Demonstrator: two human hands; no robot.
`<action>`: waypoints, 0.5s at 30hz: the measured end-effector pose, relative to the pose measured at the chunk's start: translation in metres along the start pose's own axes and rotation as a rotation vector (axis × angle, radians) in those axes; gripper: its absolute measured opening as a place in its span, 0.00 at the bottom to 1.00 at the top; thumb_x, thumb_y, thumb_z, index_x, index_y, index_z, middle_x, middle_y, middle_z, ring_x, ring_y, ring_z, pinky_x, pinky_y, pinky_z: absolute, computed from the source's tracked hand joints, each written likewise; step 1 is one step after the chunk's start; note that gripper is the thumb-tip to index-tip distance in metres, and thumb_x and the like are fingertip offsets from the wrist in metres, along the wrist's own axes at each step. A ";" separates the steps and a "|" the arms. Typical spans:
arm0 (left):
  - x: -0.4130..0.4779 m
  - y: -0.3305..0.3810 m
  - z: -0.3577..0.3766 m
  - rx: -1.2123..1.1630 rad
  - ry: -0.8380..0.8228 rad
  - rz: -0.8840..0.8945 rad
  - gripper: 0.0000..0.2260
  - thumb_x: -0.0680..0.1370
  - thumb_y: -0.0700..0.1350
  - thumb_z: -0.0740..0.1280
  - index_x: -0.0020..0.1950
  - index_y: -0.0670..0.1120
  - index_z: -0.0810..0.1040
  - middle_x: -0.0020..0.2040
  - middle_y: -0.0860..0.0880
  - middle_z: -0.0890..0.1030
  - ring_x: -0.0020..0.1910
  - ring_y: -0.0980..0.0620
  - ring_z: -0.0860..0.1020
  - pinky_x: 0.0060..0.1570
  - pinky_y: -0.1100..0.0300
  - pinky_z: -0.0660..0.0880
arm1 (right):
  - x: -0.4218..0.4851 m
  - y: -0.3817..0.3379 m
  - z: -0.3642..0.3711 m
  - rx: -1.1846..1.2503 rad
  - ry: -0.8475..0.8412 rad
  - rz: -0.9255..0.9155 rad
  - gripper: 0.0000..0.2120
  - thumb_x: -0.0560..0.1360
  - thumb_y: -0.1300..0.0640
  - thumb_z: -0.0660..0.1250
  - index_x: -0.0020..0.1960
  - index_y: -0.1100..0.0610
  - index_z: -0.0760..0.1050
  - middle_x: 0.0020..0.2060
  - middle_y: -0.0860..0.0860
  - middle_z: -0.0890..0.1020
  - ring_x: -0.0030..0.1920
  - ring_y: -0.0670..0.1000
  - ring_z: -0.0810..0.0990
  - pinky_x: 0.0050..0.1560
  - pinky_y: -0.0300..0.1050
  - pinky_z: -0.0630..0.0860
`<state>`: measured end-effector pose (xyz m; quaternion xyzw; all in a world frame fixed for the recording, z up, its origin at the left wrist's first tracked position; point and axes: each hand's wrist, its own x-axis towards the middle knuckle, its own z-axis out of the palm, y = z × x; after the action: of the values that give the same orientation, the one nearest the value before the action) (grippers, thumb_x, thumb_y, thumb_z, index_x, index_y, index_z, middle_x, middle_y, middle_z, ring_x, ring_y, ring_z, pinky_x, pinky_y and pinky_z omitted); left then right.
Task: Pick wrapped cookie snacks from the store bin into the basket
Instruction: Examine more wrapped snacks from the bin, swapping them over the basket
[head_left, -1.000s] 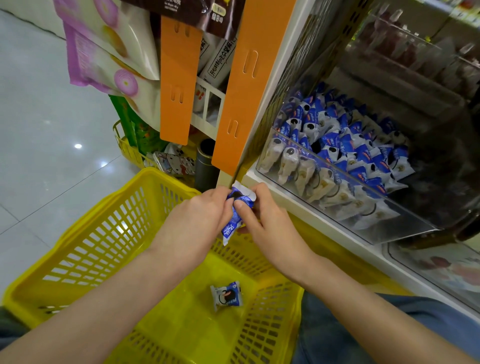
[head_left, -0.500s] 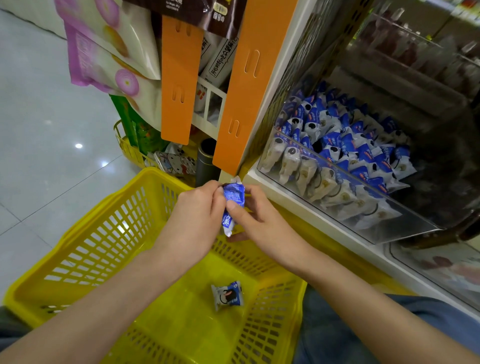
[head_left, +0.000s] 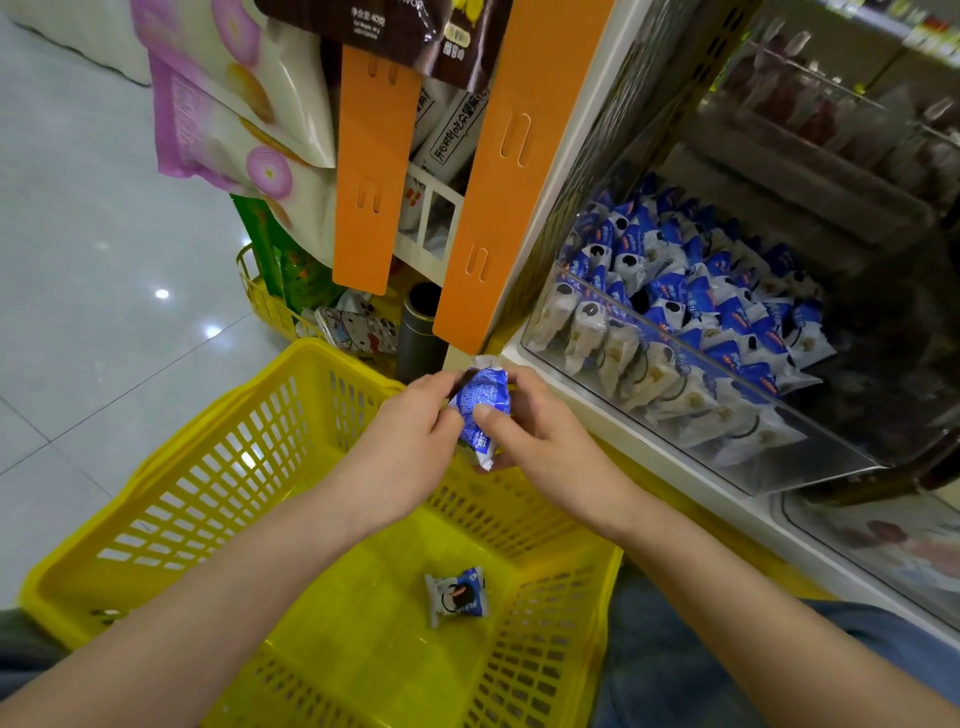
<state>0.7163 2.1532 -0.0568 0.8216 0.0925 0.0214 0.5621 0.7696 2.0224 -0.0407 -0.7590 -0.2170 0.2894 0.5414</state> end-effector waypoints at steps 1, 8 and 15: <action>0.000 0.001 0.001 -0.098 -0.011 -0.029 0.15 0.81 0.39 0.55 0.66 0.46 0.71 0.60 0.45 0.76 0.57 0.50 0.76 0.59 0.55 0.74 | 0.000 0.000 0.000 -0.012 0.019 -0.015 0.13 0.77 0.57 0.62 0.60 0.48 0.66 0.50 0.46 0.79 0.44 0.42 0.80 0.40 0.36 0.78; -0.005 0.009 0.007 -0.335 -0.137 -0.028 0.07 0.78 0.47 0.62 0.51 0.61 0.72 0.55 0.48 0.79 0.53 0.56 0.78 0.55 0.60 0.75 | -0.007 0.008 -0.001 -0.647 0.250 -0.265 0.28 0.71 0.51 0.69 0.67 0.51 0.62 0.60 0.45 0.73 0.56 0.41 0.73 0.52 0.35 0.74; 0.006 0.004 0.004 -0.439 0.087 -0.130 0.12 0.79 0.36 0.60 0.50 0.54 0.73 0.45 0.51 0.82 0.43 0.56 0.81 0.44 0.60 0.79 | -0.007 -0.005 -0.003 -0.344 0.081 -0.144 0.33 0.71 0.53 0.71 0.71 0.50 0.60 0.55 0.32 0.69 0.57 0.34 0.71 0.57 0.26 0.68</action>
<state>0.7228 2.1495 -0.0551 0.6701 0.1628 0.0402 0.7231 0.7662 2.0178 -0.0335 -0.8338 -0.2950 0.1777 0.4314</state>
